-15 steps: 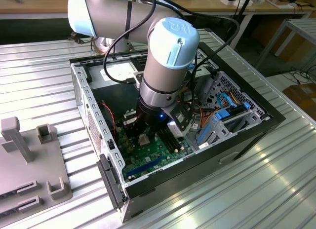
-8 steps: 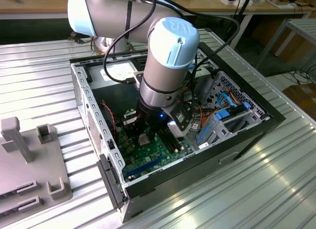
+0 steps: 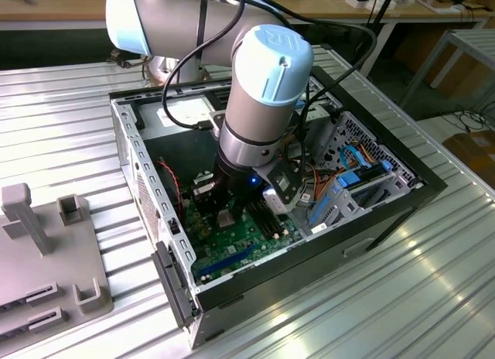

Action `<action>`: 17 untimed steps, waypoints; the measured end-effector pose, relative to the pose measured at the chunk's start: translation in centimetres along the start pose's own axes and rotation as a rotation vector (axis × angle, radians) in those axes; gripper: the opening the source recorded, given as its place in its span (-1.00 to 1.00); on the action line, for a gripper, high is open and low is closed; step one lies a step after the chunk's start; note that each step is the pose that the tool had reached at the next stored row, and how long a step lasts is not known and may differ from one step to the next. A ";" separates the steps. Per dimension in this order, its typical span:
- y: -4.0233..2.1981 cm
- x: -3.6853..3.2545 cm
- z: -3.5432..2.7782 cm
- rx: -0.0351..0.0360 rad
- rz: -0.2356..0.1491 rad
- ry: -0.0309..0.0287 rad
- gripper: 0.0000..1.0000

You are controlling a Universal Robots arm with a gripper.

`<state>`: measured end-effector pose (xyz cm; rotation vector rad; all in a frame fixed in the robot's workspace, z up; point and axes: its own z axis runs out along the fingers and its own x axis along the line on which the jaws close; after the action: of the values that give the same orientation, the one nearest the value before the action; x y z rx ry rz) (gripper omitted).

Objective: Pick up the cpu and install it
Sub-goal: 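Place the cpu into insertion slot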

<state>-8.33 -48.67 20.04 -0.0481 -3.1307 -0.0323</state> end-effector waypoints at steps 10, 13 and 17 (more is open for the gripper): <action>-0.01 0.00 0.14 0.0002 0.000 0.0002 -0.08; -0.01 0.00 0.16 0.0000 0.000 0.0000 -0.08; -0.01 0.00 0.16 0.0000 0.000 0.0000 -0.08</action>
<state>-8.33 -48.67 19.88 -0.0480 -3.1308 -0.0323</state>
